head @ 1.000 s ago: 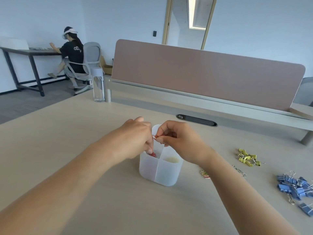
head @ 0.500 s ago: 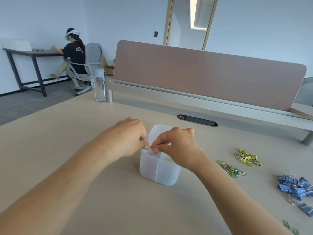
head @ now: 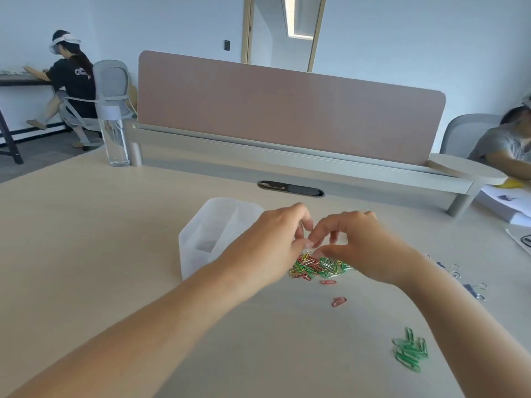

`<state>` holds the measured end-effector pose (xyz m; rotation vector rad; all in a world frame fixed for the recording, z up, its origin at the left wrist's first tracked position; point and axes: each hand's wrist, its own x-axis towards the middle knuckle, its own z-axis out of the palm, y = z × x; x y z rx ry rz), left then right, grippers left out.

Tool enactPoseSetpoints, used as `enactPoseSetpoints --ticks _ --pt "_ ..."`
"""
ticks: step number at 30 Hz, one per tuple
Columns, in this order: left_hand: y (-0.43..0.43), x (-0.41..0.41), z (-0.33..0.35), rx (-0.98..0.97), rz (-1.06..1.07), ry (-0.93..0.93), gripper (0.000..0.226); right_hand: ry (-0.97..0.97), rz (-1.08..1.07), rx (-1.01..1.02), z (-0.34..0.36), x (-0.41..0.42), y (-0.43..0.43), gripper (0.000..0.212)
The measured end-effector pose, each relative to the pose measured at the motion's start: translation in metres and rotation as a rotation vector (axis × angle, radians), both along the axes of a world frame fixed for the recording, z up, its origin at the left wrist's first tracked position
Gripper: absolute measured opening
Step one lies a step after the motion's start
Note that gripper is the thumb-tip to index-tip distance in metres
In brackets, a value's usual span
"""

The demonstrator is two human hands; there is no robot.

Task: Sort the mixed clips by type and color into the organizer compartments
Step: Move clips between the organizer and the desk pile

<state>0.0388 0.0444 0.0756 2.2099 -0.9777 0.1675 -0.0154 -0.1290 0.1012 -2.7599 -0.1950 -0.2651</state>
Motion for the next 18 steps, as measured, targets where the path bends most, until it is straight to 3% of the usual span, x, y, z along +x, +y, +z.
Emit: enactPoseSetpoints --ticks 7,11,18 --pt "-0.029 0.0 -0.049 0.134 0.03 0.039 0.011 0.13 -0.044 0.028 -0.055 -0.026 -0.042 0.023" --pt "-0.03 0.001 -0.062 0.196 0.047 -0.061 0.011 0.193 -0.029 -0.044 -0.068 -0.028 -0.053 0.038" --pt "-0.03 0.003 -0.07 0.304 0.05 -0.164 0.02 0.12 -0.044 0.018 -0.076 -0.024 -0.054 0.032"
